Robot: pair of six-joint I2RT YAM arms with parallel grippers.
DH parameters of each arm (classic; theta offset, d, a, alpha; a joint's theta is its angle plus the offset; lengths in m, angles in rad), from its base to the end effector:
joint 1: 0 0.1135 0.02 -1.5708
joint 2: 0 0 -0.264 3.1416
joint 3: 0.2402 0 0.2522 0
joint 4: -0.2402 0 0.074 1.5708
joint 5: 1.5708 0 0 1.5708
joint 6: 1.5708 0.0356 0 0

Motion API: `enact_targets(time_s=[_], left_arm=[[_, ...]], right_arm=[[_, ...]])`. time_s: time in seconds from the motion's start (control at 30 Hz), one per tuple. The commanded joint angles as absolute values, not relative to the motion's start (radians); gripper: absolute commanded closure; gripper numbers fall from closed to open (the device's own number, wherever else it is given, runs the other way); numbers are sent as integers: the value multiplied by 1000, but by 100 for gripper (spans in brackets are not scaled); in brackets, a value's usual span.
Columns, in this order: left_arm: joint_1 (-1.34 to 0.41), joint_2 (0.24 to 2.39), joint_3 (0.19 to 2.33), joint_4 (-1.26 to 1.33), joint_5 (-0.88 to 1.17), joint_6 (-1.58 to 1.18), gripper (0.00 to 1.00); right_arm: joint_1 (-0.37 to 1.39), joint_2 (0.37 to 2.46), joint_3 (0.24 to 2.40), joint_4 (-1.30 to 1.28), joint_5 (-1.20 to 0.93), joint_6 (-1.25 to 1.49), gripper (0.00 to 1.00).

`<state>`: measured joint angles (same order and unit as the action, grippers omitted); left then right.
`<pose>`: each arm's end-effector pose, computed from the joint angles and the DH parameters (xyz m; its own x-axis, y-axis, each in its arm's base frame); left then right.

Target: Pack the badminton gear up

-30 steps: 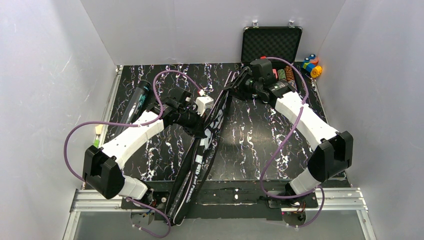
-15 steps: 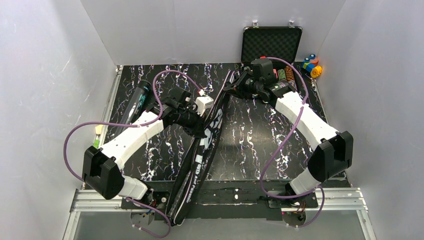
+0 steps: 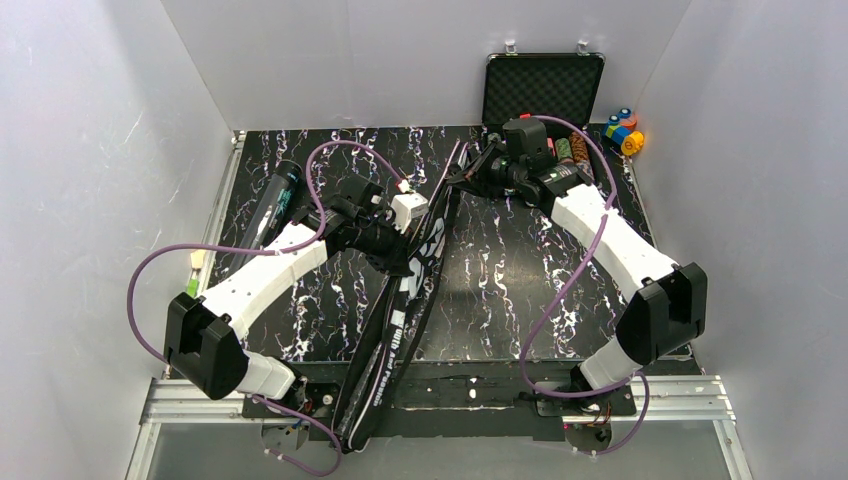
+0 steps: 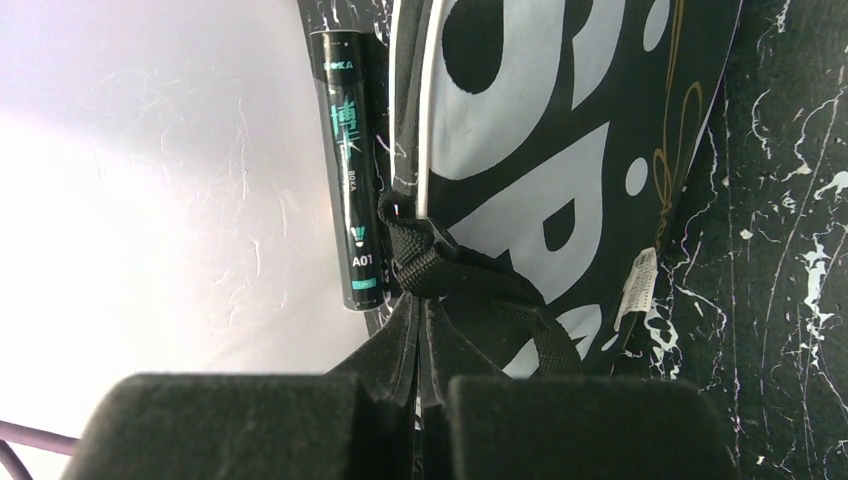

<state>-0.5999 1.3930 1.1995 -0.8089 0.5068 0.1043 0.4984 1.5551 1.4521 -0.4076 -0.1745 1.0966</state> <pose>0.2229 -0.1734 0.2965 -0.6180 0.5330 -0.5779 0.7778 0.5215 -0.3508 0.3140 0.1779 0.3587 -0.7332 0.5985 -0.3229 0.1062 0.5698 0.8149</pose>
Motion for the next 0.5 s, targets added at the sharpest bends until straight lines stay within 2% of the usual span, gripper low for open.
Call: enact_targets(time_s=[0.0, 0.3, 0.33, 0.4, 0.47], left_arm=[[-612, 1327, 1206, -770, 530, 122, 100], [-615, 1333, 1210, -771, 527, 122, 100], [-615, 1333, 1209, -770, 528, 123, 100], [-614, 1330, 1209, -771, 528, 122, 100], [-616, 1327, 1209, -770, 527, 122, 100]], right_arm=[[501, 1500, 1411, -351, -218, 1106, 99], [528, 1442, 1304, -315, -245, 1126, 99], [528, 1438, 1306, -316, -235, 1125, 95], [526, 1432, 1313, -313, -214, 1132, 77], [525, 1431, 1321, -299, -206, 1145, 65]])
